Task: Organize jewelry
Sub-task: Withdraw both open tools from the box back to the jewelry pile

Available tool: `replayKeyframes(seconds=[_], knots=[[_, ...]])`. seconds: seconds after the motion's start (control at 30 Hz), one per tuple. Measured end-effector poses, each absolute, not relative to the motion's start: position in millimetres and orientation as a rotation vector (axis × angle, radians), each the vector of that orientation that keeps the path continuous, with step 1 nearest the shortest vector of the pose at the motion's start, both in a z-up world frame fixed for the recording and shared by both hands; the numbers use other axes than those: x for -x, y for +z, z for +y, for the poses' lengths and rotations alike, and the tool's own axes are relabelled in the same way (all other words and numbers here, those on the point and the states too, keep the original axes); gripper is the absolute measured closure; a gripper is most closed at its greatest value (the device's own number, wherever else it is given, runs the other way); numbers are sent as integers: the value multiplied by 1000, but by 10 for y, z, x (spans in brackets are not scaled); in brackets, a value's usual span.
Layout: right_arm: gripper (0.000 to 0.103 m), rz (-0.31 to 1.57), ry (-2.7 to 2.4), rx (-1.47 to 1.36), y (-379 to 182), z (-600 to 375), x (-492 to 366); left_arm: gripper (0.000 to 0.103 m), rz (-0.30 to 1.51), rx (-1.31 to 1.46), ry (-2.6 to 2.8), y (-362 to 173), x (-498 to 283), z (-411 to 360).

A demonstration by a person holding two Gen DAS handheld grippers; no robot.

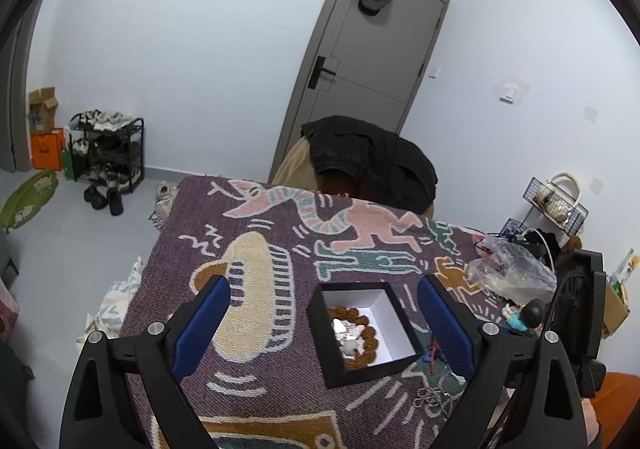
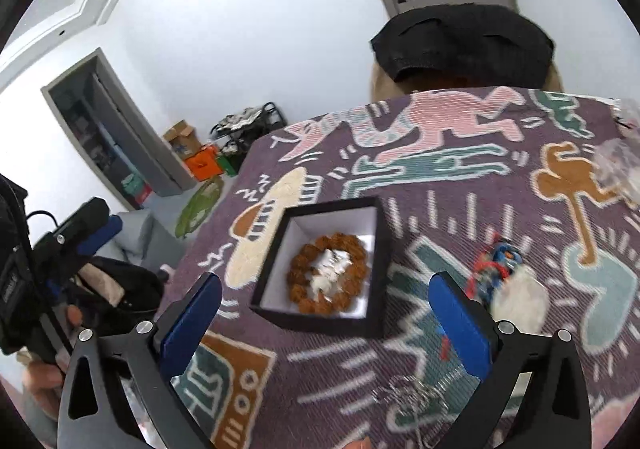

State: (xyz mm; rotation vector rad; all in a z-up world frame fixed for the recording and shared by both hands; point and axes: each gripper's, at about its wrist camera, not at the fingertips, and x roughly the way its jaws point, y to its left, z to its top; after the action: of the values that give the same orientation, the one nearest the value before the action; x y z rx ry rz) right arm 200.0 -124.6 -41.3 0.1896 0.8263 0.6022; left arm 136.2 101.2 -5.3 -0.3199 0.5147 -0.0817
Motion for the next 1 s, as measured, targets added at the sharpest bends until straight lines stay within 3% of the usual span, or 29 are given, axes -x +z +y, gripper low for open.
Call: replayKeyframes(seconds=[1.0], knots=[[0,740,317,-151,-386,-2678,-1222,8,587,210,-251,-232,-1181,-268]])
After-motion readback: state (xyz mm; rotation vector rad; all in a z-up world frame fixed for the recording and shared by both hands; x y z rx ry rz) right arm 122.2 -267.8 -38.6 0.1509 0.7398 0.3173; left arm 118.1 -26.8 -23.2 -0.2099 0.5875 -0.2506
